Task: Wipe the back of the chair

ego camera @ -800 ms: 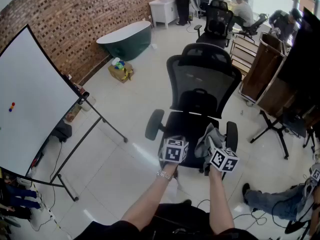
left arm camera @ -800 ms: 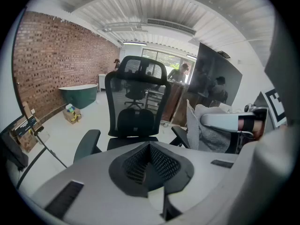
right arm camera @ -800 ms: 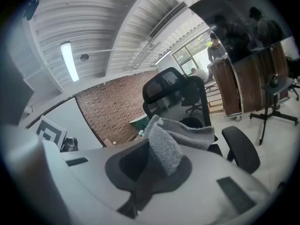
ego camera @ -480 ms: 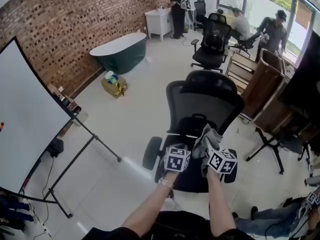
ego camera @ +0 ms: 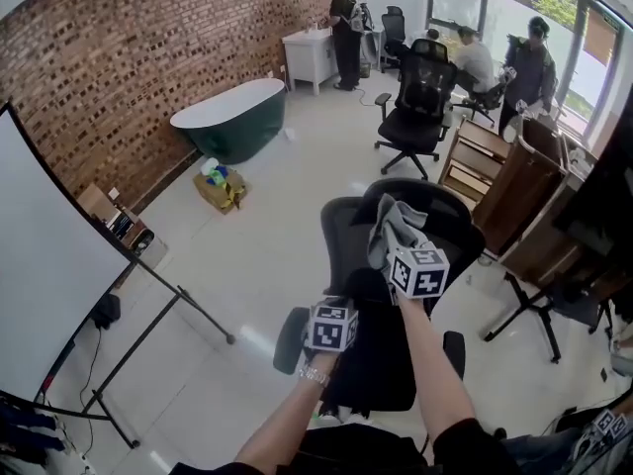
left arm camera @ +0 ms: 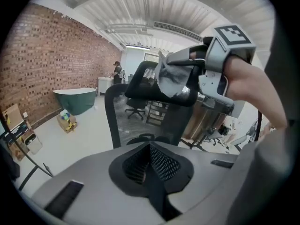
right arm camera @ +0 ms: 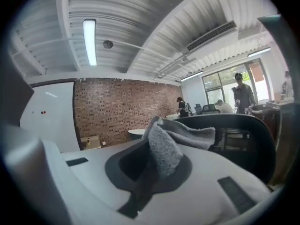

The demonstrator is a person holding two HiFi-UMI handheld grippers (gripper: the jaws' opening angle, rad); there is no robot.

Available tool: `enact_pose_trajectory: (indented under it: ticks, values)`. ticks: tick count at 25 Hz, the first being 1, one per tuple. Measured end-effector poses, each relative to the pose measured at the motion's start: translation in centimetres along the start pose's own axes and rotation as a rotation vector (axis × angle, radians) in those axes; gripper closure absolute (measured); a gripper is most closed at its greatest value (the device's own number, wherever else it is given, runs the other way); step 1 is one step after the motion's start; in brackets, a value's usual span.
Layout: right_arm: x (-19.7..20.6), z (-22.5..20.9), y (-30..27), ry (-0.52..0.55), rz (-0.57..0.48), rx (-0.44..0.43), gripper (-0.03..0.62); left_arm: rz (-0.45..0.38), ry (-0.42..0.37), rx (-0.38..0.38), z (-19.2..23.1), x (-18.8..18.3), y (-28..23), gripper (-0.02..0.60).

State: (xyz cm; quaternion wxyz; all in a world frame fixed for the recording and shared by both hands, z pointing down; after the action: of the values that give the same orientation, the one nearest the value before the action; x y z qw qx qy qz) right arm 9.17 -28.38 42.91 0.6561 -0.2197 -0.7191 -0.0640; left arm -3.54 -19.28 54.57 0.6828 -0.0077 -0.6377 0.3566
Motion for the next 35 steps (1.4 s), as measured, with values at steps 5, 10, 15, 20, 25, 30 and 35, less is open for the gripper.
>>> enact_pose_trajectory:
  ticks: [5, 10, 15, 20, 25, 30, 35]
  values:
    - [-0.5, -1.0, -5.0, 0.058, 0.089, 0.033, 0.582, 0.062, -0.015, -0.039, 1.2, -0.2, -1.8, 0.578]
    - [0.9, -7.0, -3.3, 0.057, 0.139, 0.170, 0.582, 0.088, -0.044, -0.042, 1.5, -1.4, -3.7, 0.579]
    - [0.8, -14.2, 3.7, 0.044, 0.136, 0.329, 0.582, 0.077, -0.042, -0.029, 0.5, -2.8, -5.3, 0.580]
    - [1.7, -20.2, 10.8, -0.029, 0.122, 0.493, 0.582, 0.047, -0.044, 0.030, -1.7, -3.9, -6.1, 0.579]
    - [2.3, -17.2, 11.1, -0.037, 0.097, 0.440, 0.582, 0.075, -0.045, 0.037, -1.9, -2.5, -6.4, 0.578]
    - [3.1, -6.1, 1.6, 0.050, 0.144, 0.156, 0.582, 0.075, -0.041, 0.027, -1.4, -2.1, -5.3, 0.579]
    - [3.8, 0.7, -5.9, 0.078, 0.198, -0.001, 0.582, 0.083, -0.023, -0.004, -0.4, -1.6, -3.6, 0.578]
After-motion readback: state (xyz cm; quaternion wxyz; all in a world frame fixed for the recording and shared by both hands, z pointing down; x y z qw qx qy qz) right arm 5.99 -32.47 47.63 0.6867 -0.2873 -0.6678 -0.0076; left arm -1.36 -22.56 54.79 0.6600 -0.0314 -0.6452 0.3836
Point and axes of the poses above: the fingertips, and each gripper's own axes: y backward along the fingers, z to its left, x out of its underside, the point moved 5 cm from there along y, backward along the fingers, and after that the axes turned 1 degree about -x, right-handed, at the moved point
